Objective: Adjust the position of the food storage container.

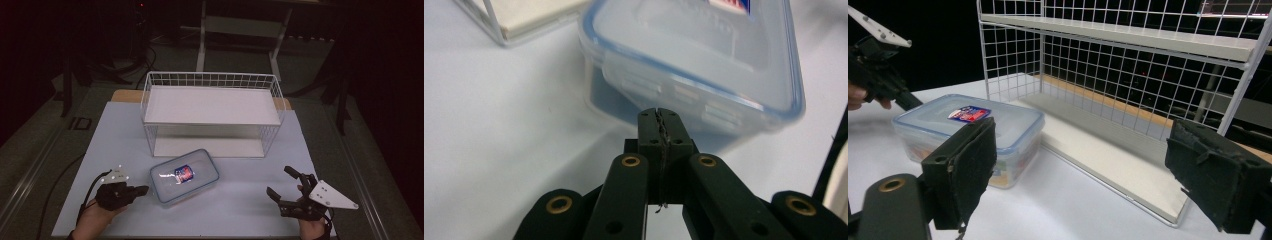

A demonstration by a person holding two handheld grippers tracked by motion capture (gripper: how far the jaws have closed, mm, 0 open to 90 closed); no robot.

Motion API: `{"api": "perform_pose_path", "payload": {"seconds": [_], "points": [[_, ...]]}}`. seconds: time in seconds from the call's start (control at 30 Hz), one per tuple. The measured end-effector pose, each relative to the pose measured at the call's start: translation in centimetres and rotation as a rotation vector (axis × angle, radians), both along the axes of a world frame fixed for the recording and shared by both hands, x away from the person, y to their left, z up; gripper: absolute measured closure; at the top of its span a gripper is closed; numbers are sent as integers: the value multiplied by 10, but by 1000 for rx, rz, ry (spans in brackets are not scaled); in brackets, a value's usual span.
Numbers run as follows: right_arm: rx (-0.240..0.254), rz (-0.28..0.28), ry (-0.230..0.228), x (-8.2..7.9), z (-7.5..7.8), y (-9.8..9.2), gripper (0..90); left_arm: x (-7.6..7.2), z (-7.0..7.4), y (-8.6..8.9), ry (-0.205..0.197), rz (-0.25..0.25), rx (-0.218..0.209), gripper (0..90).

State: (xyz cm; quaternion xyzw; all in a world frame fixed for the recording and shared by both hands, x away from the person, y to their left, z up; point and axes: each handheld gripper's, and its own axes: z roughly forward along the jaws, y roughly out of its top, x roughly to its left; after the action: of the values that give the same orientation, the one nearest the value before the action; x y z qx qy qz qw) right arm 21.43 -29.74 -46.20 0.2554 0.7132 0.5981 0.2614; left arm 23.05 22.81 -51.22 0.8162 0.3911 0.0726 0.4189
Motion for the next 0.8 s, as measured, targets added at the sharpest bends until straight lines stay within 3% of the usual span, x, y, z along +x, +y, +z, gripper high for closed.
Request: {"api": "perform_pose_path", "payload": {"seconds": [0.2,0.57,0.8], "points": [[4,-5,3,0,0,0,129,12,0,-5,-6,4,-1,890],[6,-8,2,0,-1,-1,130,40,-1,-14,-51,11,12,890],[9,-7,6,0,-1,-1,130,57,-4,-27,-68,27,-9,890]]}}
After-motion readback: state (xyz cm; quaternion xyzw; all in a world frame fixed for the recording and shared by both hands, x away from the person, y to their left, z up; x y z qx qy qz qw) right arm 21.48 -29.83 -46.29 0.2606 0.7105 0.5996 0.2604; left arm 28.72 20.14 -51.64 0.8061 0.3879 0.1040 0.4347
